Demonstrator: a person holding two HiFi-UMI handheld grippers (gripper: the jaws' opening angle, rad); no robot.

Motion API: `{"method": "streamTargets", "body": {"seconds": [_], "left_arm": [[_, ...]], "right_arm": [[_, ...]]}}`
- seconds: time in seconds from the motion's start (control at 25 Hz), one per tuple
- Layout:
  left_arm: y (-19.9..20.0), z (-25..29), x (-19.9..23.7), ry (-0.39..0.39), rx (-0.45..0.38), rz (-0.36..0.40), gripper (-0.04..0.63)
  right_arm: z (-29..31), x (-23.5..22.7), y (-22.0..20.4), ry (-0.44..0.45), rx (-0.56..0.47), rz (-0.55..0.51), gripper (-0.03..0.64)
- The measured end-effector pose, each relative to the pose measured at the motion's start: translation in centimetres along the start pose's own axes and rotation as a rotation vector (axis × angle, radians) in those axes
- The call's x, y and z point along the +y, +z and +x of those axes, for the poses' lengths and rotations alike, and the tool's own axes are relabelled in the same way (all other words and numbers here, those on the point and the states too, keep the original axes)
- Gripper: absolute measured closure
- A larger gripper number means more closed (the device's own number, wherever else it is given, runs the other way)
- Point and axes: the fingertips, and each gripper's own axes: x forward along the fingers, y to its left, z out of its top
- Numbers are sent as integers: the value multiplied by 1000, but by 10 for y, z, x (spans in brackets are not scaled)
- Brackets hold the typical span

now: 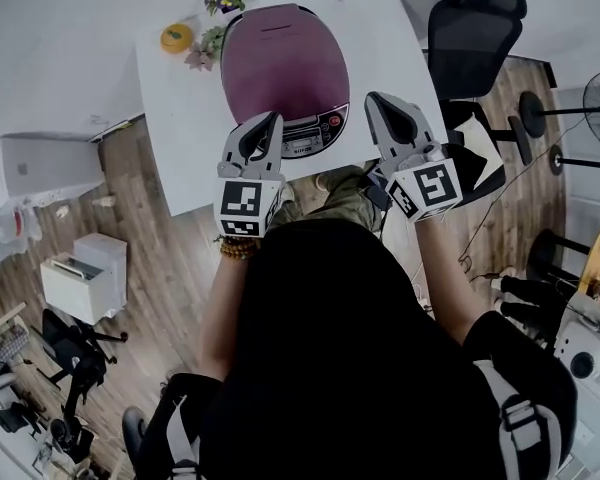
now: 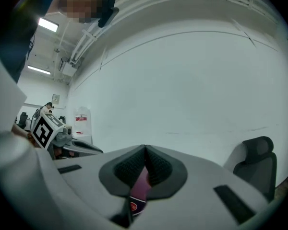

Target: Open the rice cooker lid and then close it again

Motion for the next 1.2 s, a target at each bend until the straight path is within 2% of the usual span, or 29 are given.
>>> {"method": "streamTargets", "body": {"seconds": [0.12,0.24,0.4,0.56,0.92,1.08,1.2], "left_arm": [[-6,9,1,5,19,-7,572],[-20,12,1,13,79,3,572],[-34,10,1,18,133,0,572],[-46,12,2,17,184,14,572],[-71,21,-8,-83,301,62,572],[-78,25,-10,-106,354,114,572],[-78,28,-10,-126,383,99,572]], "right_arm": [[6,11,-8,18,36,-46,589],[15,30,-21,61,79,-58,589],[26,45,-38,96,134,-29,589],[34,40,-56,113,204,32,589],[45,40,-82,133,334,26,589],[47,50,-97,155,409,44,589],[50,53,-113,164,478,48,589]]}}
